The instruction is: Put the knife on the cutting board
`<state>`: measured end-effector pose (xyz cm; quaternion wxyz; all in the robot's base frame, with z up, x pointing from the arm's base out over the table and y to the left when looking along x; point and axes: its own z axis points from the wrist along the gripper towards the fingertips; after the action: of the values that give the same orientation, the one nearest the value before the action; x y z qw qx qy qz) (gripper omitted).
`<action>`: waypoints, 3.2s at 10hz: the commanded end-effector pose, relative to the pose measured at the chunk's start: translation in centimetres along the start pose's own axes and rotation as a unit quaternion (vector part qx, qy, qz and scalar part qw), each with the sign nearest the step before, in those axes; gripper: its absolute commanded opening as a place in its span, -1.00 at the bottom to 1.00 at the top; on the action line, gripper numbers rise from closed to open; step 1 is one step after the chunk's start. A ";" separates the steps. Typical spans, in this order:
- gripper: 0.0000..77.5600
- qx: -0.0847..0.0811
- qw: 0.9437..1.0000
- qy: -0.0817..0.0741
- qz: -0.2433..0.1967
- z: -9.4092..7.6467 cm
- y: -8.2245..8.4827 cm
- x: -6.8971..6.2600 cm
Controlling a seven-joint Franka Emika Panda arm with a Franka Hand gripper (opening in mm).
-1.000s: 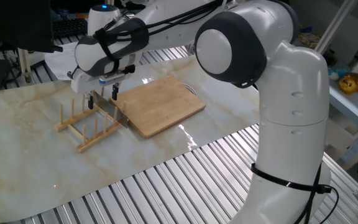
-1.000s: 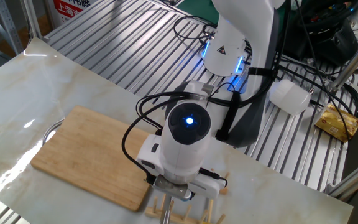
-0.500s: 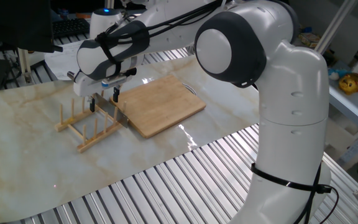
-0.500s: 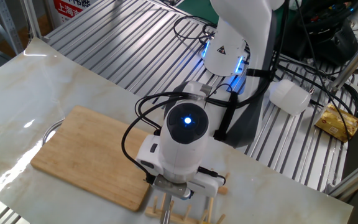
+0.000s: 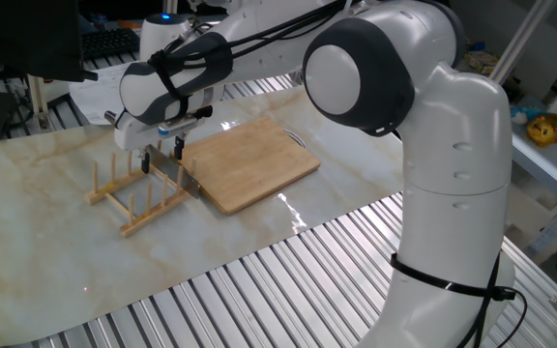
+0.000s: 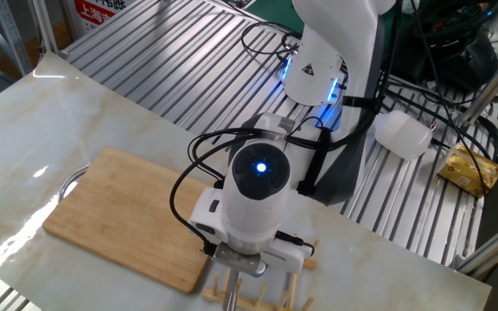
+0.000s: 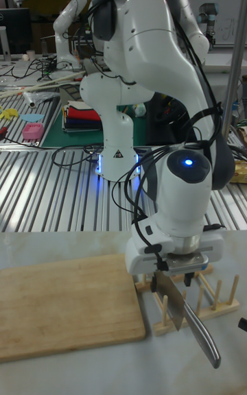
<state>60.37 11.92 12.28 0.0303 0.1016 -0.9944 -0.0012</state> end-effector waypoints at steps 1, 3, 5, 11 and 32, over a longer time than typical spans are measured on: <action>-0.97 0.000 1.000 -0.002 -0.001 -0.1 0.0 -0.1; -0.97 0.000 1.000 -0.002 -0.001 -0.1 0.0 -0.1; -0.97 0.000 1.000 -0.002 -0.001 -0.1 0.0 -0.1; -0.97 0.003 1.000 -0.005 -0.003 -0.2 0.1 -0.3; -0.97 -0.009 0.999 0.000 0.046 -11.7 -5.5 -0.2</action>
<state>61.33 8.04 22.12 0.0320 0.0558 -0.9979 -0.0003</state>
